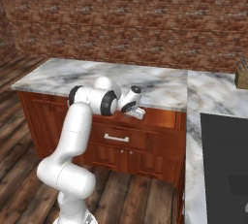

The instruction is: Organize the utensils by type. Pick up the wooden spoons from the counter and place them in the open cabinet. Then pick up the metallic utensils from the counter and place them in the open drawer.

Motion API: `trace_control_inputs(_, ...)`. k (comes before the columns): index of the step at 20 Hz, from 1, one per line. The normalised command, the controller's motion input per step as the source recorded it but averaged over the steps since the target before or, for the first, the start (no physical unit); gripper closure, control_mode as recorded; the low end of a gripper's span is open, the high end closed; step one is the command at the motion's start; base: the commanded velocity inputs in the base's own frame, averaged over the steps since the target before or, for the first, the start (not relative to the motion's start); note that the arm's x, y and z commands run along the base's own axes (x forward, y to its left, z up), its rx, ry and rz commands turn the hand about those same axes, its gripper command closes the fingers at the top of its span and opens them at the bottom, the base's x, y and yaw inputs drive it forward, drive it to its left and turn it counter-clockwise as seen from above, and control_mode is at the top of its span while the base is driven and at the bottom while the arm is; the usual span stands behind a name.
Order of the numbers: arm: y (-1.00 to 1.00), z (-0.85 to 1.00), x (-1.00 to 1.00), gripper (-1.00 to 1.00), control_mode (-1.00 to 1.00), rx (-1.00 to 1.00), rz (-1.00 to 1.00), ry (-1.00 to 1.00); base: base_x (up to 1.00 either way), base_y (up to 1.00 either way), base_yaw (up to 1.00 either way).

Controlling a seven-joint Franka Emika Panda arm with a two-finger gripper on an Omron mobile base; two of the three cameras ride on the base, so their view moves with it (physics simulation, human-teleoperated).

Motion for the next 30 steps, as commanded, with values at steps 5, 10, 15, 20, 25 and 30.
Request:
trace_control_inputs(5,-0.06,-0.51,-0.39,1.0,-1.0,-0.05,0.14,0.0,0.0,0.0,0.0)
trace_control_inputs(10,-0.11,-0.34,-0.78,1.0,-1.0,-0.03,0.16,0.0,0.0,0.0,0.0)
trace_control_inputs(15,-0.28,-0.12,-1.0,1.0,-1.0,0.0,0.2,-0.06,0.0,0.0,0.0)
trace_control_inputs(20,-0.35,-0.06,-1.0,1.0,-1.0,0.0,0.21,-0.12,0.0,0.0,0.0)
trace_control_inputs(25,-0.43,-0.08,-1.0,1.0,-1.0,0.0,0.2,-0.14,0.0,0.0,0.0)
trace_control_inputs(30,-0.61,-0.13,-1.0,1.0,-1.0,0.0,0.2,-0.21,0.0,0.0,0.0)
